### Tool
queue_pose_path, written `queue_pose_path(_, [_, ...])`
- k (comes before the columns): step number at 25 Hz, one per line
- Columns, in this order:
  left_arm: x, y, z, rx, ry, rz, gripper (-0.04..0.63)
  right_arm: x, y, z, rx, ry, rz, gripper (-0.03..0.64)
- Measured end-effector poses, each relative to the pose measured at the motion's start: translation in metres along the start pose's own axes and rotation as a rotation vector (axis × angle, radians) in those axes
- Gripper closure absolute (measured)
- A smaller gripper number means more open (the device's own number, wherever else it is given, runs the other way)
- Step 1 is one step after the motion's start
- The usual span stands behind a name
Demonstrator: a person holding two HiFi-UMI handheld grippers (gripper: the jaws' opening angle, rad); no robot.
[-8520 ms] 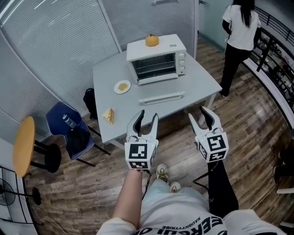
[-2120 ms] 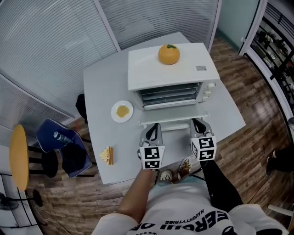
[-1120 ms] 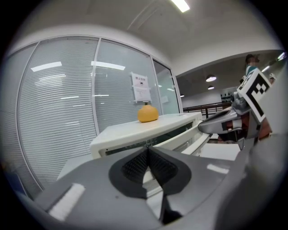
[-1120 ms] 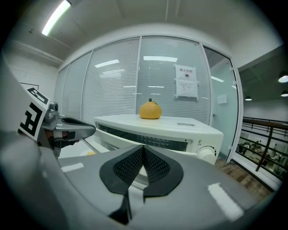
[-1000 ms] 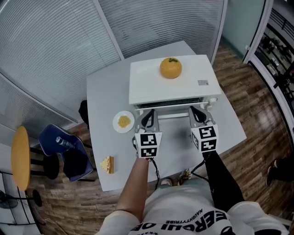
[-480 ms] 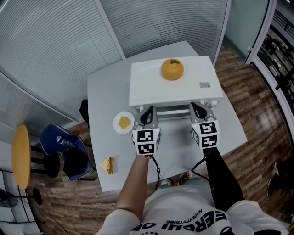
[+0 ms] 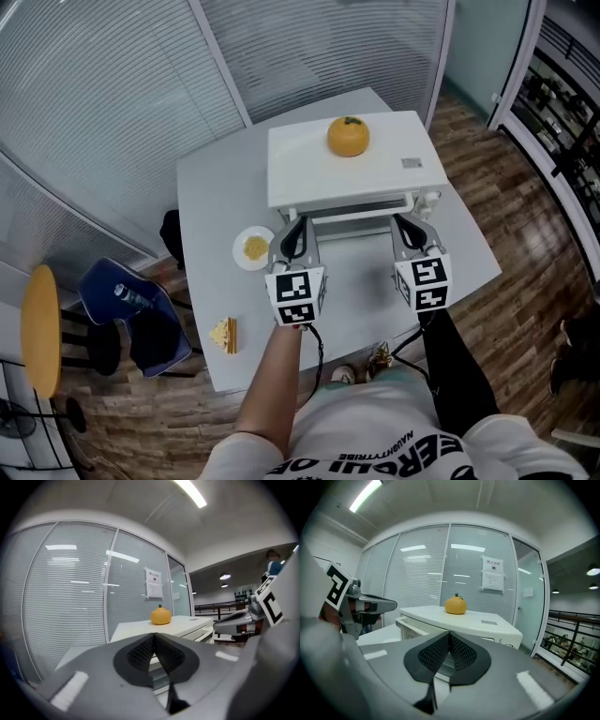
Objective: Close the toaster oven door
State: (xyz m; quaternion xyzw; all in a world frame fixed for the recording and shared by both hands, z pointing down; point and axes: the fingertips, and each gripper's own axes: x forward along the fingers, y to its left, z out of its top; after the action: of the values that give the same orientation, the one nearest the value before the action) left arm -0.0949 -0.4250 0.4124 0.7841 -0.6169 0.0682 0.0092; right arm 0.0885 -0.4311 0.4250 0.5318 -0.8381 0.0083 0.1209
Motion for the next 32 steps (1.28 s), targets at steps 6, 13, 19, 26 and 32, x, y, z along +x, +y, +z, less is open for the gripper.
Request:
queue_pose_path(6, [-0.046, -0.008, 0.019, -0.002, -0.051, -0.056, 0.538, -0.041, 0.027, 0.009, -0.007, -0.046, -0.030, 0.614])
queue_pose_path(13, [-0.094, -0.017, 0.036, 0.067, -0.083, -0.099, 0.537, -0.083, 0.056, 0.024, -0.017, -0.110, -0.056, 0.614])
queue_pose_path(19, [-0.116, -0.022, 0.044, 0.096, -0.116, -0.107, 0.537, -0.106, 0.064, 0.038, -0.036, -0.157, -0.069, 0.614])
queue_pose_path(26, [-0.125, -0.025, 0.051, 0.099, -0.140, -0.106, 0.537, -0.118, 0.067, 0.044, -0.109, -0.151, -0.100, 0.614])
queue_pose_path(32, [-0.128, -0.025, 0.054, 0.095, -0.147, -0.106, 0.537, -0.122, 0.068, 0.049, -0.107, -0.165, -0.100, 0.614])
